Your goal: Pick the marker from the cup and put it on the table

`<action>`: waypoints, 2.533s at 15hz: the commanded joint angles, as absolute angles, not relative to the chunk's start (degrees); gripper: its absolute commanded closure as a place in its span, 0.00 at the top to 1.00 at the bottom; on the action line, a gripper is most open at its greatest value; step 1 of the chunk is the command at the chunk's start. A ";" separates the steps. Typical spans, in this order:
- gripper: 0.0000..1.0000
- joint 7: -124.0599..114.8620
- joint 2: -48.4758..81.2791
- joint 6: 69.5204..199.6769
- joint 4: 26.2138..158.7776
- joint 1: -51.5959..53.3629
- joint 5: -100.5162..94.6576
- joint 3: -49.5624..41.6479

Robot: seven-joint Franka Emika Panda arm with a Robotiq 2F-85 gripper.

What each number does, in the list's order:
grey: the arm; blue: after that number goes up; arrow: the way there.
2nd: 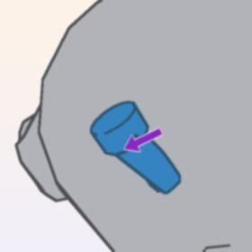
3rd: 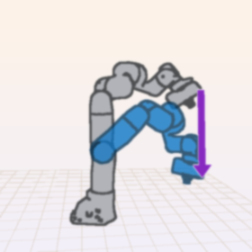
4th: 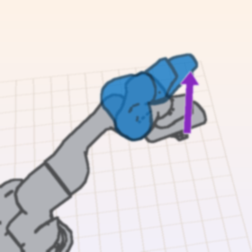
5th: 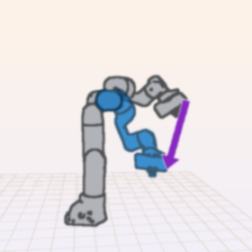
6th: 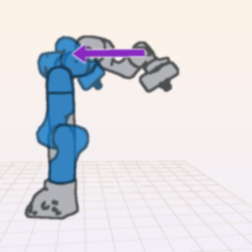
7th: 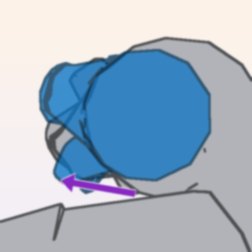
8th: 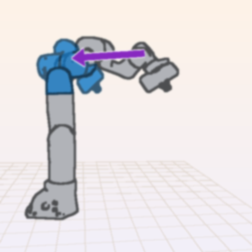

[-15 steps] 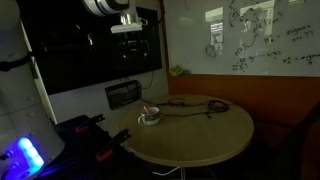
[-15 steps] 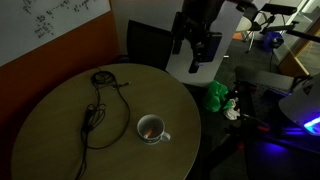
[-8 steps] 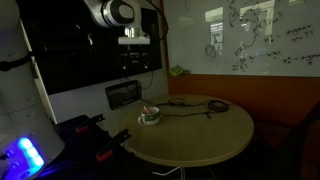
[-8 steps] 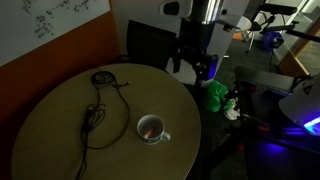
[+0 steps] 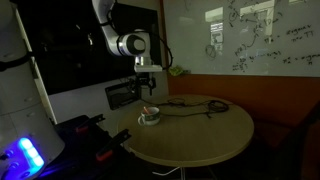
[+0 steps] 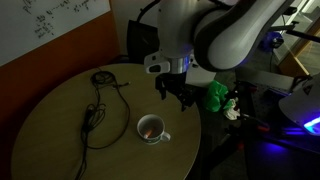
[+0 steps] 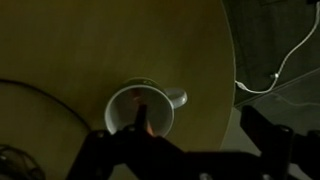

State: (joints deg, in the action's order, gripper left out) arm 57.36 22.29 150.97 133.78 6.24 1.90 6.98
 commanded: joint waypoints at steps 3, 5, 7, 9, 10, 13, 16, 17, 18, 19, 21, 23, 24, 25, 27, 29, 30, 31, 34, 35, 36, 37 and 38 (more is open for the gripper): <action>1.00 55.31 26.38 150.79 130.39 2.93 -2.99 9.62; 1.00 55.32 26.50 150.79 130.07 2.91 -3.11 9.65; 1.00 55.33 26.49 150.79 130.06 2.92 -3.10 9.74; 1.00 58.01 27.19 150.96 129.64 2.42 -3.74 10.34; 1.00 60.41 27.96 151.36 129.34 0.97 -2.97 12.00; 1.00 69.65 32.43 153.91 127.42 -3.63 -2.11 16.96; 1.00 73.55 37.35 156.81 124.93 -5.51 -3.12 18.26; 1.00 74.58 39.30 157.51 123.57 -6.08 -3.31 18.64; 1.00 75.24 41.03 157.92 122.32 -6.30 -3.70 18.69; 0.99 75.98 42.88 157.75 120.76 -6.72 -3.83 19.22; 0.84 76.68 46.09 157.01 117.76 -6.71 -4.35 19.49; 0.67 76.18 48.73 156.54 115.23 -6.67 -5.11 19.73; 0.63 75.79 49.90 156.13 113.96 -6.50 -5.40 19.63; 0.62 75.31 50.91 155.95 112.79 -6.17 -5.71 19.36; 0.63 74.74 52.49 155.50 110.71 -5.82 -5.97 19.11; 0.64 74.46 53.32 155.50 109.27 -5.58 -6.20 18.97; 0.64 74.52 53.75 155.36 108.62 -5.53 -6.34 18.99; 0.64 74.61 54.11 155.15 108.03 -5.54 -6.46 19.06; 0.57 74.59 55.27 154.30 106.53 -5.34 -7.03 19.07; 0.37 74.65 55.57 154.07 106.22 -5.30 -7.16 19.14; 0.35 74.79 55.84 153.86 105.96 -5.28 -7.35 19.20; 0.28 74.96 56.07 153.71 105.83 -5.45 -7.39 19.44; 0.19 75.33 56.20 153.61 105.84 -5.79 -7.38 19.86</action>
State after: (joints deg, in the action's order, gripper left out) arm 75.30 55.56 155.94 107.18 -5.13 -6.11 18.88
